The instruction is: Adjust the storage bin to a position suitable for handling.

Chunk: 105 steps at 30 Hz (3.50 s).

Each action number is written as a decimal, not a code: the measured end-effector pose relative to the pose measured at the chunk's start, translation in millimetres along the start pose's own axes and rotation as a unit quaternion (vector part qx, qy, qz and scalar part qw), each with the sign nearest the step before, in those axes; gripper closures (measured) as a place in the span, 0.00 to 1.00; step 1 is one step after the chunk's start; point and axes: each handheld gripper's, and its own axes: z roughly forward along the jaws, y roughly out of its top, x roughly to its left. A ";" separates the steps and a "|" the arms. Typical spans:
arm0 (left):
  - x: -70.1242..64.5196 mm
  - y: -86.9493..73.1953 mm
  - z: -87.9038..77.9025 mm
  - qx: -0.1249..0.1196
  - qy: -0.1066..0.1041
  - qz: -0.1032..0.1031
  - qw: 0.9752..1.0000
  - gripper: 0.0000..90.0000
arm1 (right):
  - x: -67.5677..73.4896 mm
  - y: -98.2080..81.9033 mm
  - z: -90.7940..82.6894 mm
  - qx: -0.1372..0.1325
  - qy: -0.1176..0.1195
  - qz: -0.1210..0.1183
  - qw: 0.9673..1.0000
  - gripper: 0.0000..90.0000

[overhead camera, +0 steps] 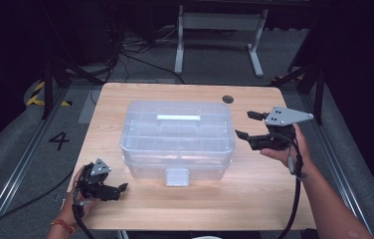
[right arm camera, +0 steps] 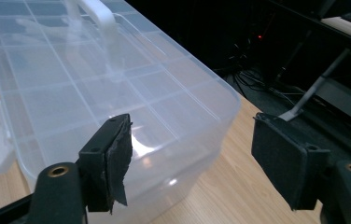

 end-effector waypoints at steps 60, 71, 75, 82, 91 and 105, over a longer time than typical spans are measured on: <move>-0.3 -1.7 -1.3 -0.002 0.005 -0.001 1.000 0.00 | 33.0 58.9 90.5 0.040 0.103 -0.055 0.992 0.84; -0.3 -2.0 -1.9 -0.001 0.003 -0.002 1.000 0.01 | 33.5 62.2 94.3 0.047 0.100 -0.043 0.993 0.85; 0.2 -2.9 -3.1 -0.006 0.001 0.003 1.000 0.03 | 31.2 62.8 94.9 0.047 0.106 -0.036 0.993 0.85; -0.2 -3.4 -10.0 -0.023 -0.003 0.005 1.000 0.30 | 26.4 68.9 95.3 0.052 0.104 -0.023 0.993 0.84; -6.2 8.1 -43.8 -0.106 0.018 0.007 0.994 0.43 | 17.2 81.8 98.5 0.069 0.105 -0.020 0.992 0.83; -19.0 32.8 -64.1 -0.185 -0.007 0.014 0.983 0.79 | 11.0 90.2 100.6 0.084 0.107 -0.017 0.991 0.83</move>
